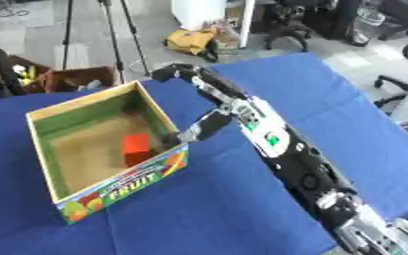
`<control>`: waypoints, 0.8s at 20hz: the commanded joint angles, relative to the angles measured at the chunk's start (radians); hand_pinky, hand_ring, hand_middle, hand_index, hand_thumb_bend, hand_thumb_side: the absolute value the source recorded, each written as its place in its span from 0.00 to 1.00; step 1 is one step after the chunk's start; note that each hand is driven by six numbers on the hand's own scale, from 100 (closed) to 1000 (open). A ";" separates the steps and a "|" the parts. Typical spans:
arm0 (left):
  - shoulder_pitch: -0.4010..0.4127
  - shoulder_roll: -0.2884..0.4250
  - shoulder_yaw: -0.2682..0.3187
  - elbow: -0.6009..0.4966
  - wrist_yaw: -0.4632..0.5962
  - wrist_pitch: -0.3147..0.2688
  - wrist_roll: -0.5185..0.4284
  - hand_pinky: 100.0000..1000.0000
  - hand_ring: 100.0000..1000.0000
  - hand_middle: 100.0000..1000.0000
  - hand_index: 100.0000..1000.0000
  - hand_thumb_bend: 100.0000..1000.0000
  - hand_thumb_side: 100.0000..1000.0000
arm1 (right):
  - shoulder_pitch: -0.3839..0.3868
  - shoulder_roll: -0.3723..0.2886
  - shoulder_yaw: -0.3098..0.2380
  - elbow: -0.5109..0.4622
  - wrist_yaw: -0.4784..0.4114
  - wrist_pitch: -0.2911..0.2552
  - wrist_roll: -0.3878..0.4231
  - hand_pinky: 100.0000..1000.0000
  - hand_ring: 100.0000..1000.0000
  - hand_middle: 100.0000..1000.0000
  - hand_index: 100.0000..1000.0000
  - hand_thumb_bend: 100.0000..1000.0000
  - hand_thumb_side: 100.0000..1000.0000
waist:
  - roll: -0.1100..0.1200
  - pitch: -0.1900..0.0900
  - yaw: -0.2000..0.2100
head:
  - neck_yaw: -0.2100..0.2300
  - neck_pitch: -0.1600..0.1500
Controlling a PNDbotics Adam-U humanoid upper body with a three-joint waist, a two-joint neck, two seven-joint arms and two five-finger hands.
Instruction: Pick up objects on the table and place them in the box.
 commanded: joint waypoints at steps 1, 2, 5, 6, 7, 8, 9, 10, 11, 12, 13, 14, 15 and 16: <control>-0.003 0.008 0.022 -0.018 -0.005 -0.003 0.015 0.51 0.71 0.42 0.58 0.35 0.82 | 0.041 -0.024 -0.021 -0.102 -0.058 0.034 -0.054 0.93 0.78 0.77 0.90 0.33 0.50 | 0.000 -0.009 -0.013 | 0.029 -0.012; -0.004 0.007 0.025 -0.019 -0.007 -0.004 0.019 0.51 0.71 0.42 0.58 0.35 0.82 | 0.066 -0.022 -0.026 -0.124 -0.074 0.048 -0.069 0.93 0.77 0.76 0.90 0.31 0.50 | 0.000 -0.007 -0.018 | 0.036 -0.013; -0.003 0.005 0.027 -0.019 -0.008 -0.004 0.023 0.51 0.71 0.42 0.58 0.34 0.82 | 0.142 -0.005 -0.036 -0.193 -0.122 0.081 -0.101 0.92 0.75 0.74 0.90 0.22 0.52 | 0.007 -0.003 -0.034 | 0.053 -0.018; -0.002 0.006 0.028 -0.018 -0.008 -0.005 0.025 0.51 0.71 0.42 0.58 0.34 0.82 | 0.167 0.003 -0.042 -0.219 -0.139 0.096 -0.103 0.92 0.75 0.74 0.89 0.22 0.52 | 0.009 -0.001 -0.041 | 0.057 -0.019; -0.001 0.006 0.031 -0.018 -0.008 -0.005 0.027 0.51 0.71 0.42 0.58 0.34 0.82 | 0.193 0.013 -0.049 -0.246 -0.155 0.112 -0.102 0.92 0.74 0.73 0.90 0.20 0.52 | 0.009 0.000 -0.043 | 0.058 -0.019; -0.001 0.005 0.033 -0.018 -0.008 -0.006 0.030 0.51 0.71 0.42 0.58 0.34 0.82 | 0.219 0.022 -0.057 -0.274 -0.173 0.129 -0.097 0.92 0.74 0.72 0.89 0.19 0.52 | 0.009 0.002 -0.045 | 0.059 -0.019; 0.000 0.004 0.034 -0.018 -0.008 -0.005 0.032 0.51 0.71 0.42 0.58 0.34 0.82 | 0.243 0.031 -0.065 -0.300 -0.189 0.146 -0.091 0.91 0.73 0.72 0.89 0.18 0.51 | 0.010 0.003 -0.050 | 0.061 -0.018; 0.001 0.004 0.034 -0.017 -0.008 -0.005 0.032 0.51 0.71 0.42 0.58 0.34 0.82 | 0.266 0.038 -0.073 -0.326 -0.205 0.161 -0.084 0.91 0.73 0.72 0.89 0.18 0.51 | 0.012 0.005 -0.056 | 0.065 -0.017; 0.001 0.005 0.033 -0.017 -0.009 -0.005 0.032 0.51 0.71 0.42 0.58 0.34 0.82 | 0.283 0.043 -0.079 -0.348 -0.221 0.178 -0.077 0.91 0.72 0.71 0.88 0.17 0.51 | 0.014 0.006 -0.061 | 0.067 -0.016; 0.001 0.005 0.033 -0.017 -0.009 -0.005 0.032 0.51 0.71 0.42 0.58 0.34 0.82 | 0.296 0.046 -0.085 -0.369 -0.238 0.195 -0.068 0.91 0.72 0.71 0.88 0.17 0.51 | 0.014 0.006 -0.065 | 0.068 -0.016; 0.000 0.005 0.035 -0.018 -0.010 -0.005 0.033 0.51 0.71 0.42 0.58 0.34 0.82 | 0.310 0.054 -0.093 -0.385 -0.256 0.212 -0.060 0.91 0.72 0.70 0.88 0.16 0.51 | 0.012 0.007 -0.064 | 0.066 -0.016; 0.001 0.004 0.035 -0.018 -0.010 -0.005 0.034 0.51 0.71 0.42 0.58 0.34 0.82 | 0.321 0.060 -0.099 -0.400 -0.273 0.229 -0.051 0.91 0.71 0.69 0.87 0.16 0.50 | 0.012 0.008 -0.064 | 0.065 -0.015; 0.002 0.003 0.034 -0.017 -0.010 -0.004 0.034 0.50 0.71 0.42 0.58 0.34 0.82 | 0.332 0.065 -0.105 -0.413 -0.292 0.248 -0.041 0.91 0.71 0.69 0.87 0.15 0.50 | 0.012 0.008 -0.066 | 0.065 -0.013; 0.003 0.003 0.033 -0.016 -0.010 -0.004 0.034 0.50 0.71 0.42 0.58 0.34 0.82 | 0.339 0.069 -0.110 -0.424 -0.309 0.266 -0.030 0.91 0.71 0.69 0.87 0.15 0.50 | 0.013 0.008 -0.068 | 0.066 -0.013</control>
